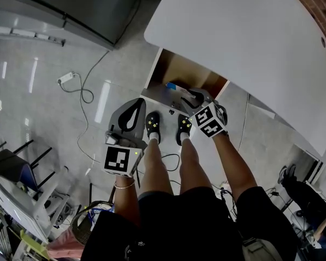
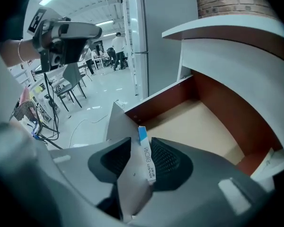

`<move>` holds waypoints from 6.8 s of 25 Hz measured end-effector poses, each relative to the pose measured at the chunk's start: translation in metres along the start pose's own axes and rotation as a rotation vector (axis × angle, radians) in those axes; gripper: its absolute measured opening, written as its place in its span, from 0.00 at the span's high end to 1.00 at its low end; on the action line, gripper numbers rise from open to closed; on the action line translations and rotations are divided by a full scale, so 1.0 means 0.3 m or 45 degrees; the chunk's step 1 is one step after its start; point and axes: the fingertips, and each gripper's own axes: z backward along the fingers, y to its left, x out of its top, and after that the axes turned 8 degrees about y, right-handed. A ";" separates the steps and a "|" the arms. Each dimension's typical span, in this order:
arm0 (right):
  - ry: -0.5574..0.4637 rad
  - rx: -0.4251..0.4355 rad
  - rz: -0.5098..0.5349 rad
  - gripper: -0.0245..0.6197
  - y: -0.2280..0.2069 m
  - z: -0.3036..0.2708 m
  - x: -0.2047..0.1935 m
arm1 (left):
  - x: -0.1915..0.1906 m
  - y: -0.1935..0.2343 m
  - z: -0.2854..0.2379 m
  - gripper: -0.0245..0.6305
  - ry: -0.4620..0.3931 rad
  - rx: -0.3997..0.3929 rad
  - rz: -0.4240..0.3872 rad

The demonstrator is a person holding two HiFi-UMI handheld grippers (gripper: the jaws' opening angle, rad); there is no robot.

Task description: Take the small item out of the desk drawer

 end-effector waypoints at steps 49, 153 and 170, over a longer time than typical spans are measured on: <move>0.259 0.030 0.144 0.77 -0.034 -0.274 -0.109 | -0.114 0.099 -0.038 0.97 0.059 0.057 0.084; -0.395 -0.218 -0.391 0.80 -0.029 0.681 0.234 | 0.376 -0.134 0.182 0.97 -0.098 -0.050 -0.110; -0.508 -0.264 -0.470 0.80 -0.063 0.860 0.271 | 0.503 -0.184 0.212 0.97 -0.145 -0.077 -0.172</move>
